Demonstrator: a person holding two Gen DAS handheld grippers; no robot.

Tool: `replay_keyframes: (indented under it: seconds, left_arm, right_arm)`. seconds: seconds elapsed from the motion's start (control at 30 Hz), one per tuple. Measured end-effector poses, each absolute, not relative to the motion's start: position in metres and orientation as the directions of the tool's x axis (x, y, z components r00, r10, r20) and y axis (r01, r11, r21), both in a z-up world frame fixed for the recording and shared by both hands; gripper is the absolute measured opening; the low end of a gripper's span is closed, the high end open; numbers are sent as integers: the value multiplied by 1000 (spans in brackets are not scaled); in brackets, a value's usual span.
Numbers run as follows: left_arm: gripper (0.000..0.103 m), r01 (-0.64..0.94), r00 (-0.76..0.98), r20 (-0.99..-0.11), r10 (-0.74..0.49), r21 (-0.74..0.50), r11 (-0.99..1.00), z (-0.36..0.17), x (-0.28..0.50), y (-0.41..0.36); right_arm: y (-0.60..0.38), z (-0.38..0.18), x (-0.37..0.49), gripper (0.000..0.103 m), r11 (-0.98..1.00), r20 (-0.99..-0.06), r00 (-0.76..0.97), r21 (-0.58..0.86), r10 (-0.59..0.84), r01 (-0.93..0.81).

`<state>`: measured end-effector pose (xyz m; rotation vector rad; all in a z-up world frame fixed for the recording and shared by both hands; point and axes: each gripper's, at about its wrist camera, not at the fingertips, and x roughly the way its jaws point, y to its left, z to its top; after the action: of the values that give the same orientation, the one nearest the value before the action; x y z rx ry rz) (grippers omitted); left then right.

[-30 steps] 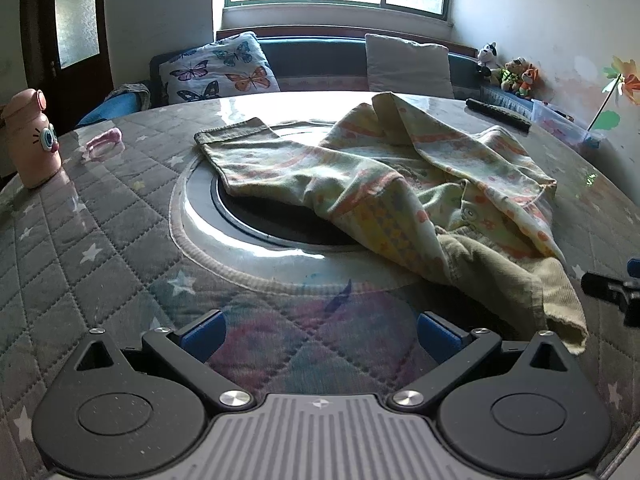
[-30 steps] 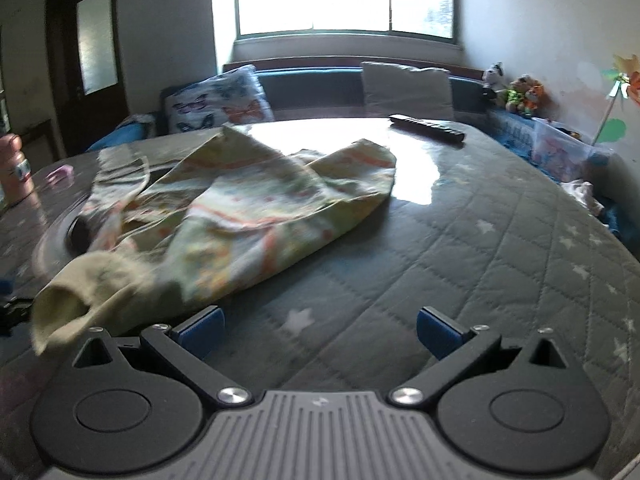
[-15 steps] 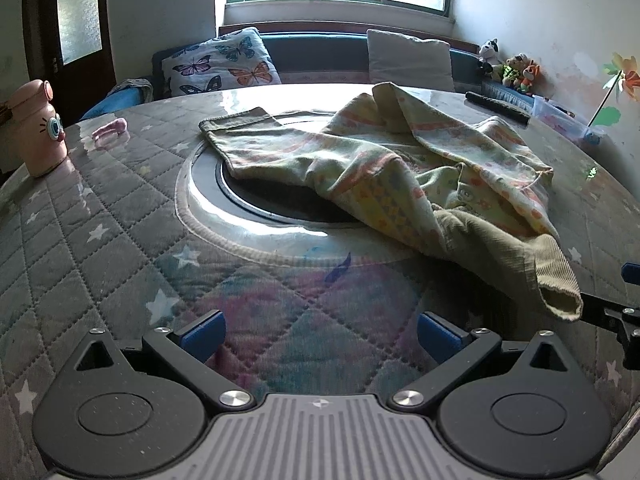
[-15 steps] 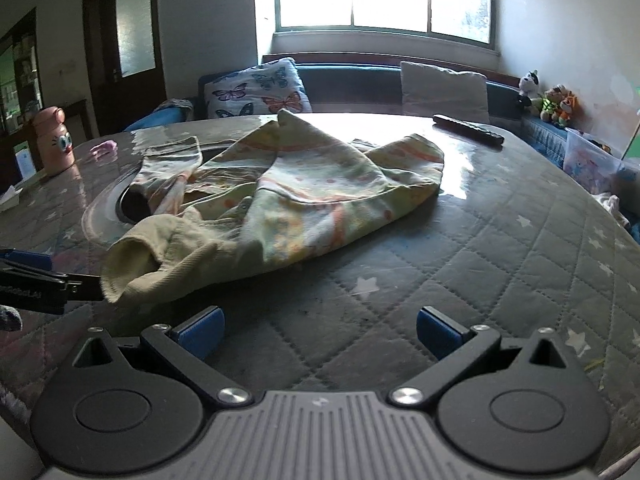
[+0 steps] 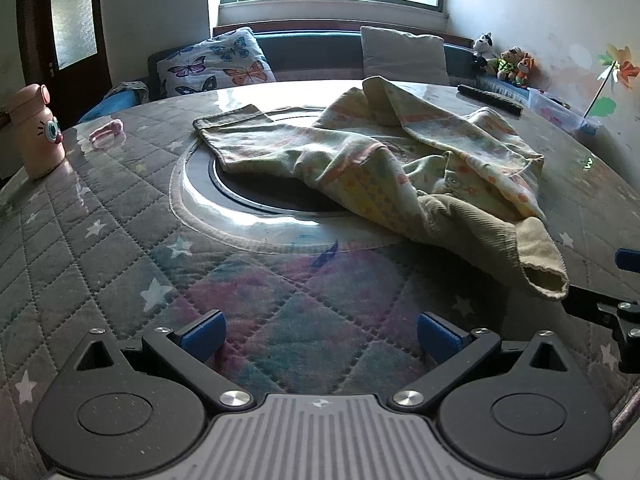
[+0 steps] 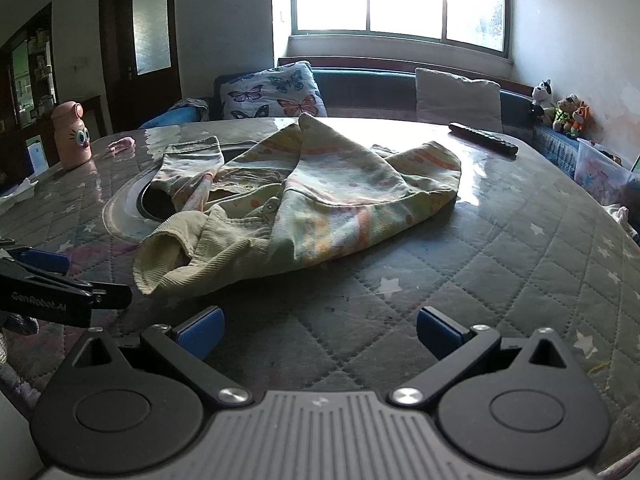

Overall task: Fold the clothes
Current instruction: 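Move both grippers toward the crumpled pastel shirt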

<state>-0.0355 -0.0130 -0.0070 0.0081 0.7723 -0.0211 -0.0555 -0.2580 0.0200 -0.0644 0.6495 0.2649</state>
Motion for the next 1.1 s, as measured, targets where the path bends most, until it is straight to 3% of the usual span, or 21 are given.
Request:
replay_keyframes:
  seconds: [1.1]
  left_arm:
    - [103, 49, 716, -698, -33, 3, 999, -1, -21, -24]
  right_arm:
    - [-242, 27, -51, 103, 951, -600, 761, 3, 248, -308]
